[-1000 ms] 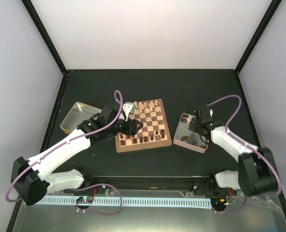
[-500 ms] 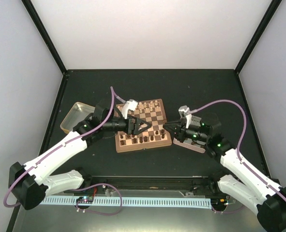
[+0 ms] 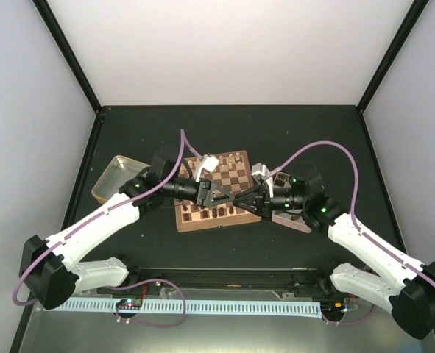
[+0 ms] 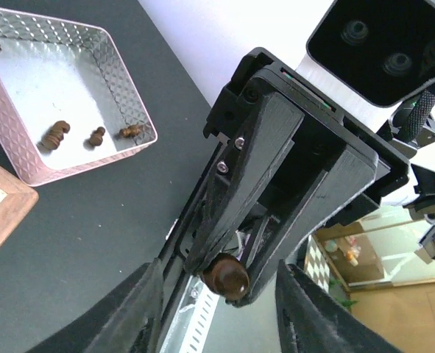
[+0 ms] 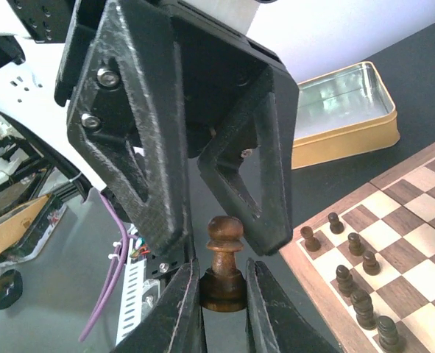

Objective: Set up the chess pieces on the board
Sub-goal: Place the chess piece on the chessboard.

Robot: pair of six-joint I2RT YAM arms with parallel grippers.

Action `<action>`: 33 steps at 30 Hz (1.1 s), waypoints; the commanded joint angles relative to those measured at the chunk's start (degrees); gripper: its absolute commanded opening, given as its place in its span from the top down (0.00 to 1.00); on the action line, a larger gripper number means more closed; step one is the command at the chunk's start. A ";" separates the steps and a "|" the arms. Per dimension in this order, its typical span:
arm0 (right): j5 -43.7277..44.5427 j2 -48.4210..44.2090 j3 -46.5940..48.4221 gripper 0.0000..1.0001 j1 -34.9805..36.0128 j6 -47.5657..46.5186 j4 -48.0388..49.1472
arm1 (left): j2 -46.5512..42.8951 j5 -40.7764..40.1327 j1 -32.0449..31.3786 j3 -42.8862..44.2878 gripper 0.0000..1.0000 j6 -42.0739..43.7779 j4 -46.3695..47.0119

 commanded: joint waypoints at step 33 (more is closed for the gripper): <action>41.27 -5.05 -5.81 0.34 1.36 14.72 -8.72 | 14.85 -45.79 0.27 4.75 0.97 11.37 -18.03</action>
